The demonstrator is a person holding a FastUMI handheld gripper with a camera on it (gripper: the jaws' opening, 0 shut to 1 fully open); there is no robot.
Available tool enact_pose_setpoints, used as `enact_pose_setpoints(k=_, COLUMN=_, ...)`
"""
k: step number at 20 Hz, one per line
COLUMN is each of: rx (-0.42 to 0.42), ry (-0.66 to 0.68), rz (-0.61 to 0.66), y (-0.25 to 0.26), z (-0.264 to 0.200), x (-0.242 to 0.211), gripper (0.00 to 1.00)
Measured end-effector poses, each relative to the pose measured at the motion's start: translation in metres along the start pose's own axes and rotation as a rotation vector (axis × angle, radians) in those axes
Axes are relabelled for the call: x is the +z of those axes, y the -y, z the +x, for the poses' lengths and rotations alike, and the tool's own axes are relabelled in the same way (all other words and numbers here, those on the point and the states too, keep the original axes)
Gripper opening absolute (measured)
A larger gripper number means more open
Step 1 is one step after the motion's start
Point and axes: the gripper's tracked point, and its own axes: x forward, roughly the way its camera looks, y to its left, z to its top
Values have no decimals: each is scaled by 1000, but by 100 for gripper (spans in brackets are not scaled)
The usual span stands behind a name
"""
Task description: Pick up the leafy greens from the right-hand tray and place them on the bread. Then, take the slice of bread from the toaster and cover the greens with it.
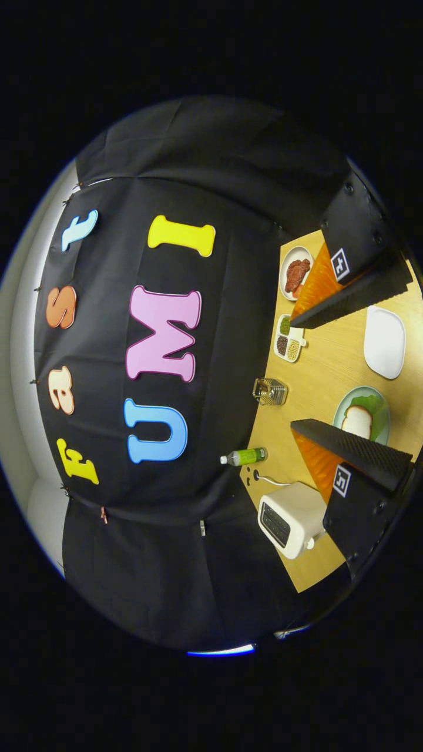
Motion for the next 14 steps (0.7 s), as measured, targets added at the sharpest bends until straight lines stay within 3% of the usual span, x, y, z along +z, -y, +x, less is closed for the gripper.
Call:
enact_pose_setpoints(k=6, rx=7, ry=89, rz=-62, y=-3, z=-32, x=31, gripper=96)
enact_pose_setpoints(k=14, rx=53, ry=71, rz=-103, y=-11, z=-43, x=17, gripper=98)
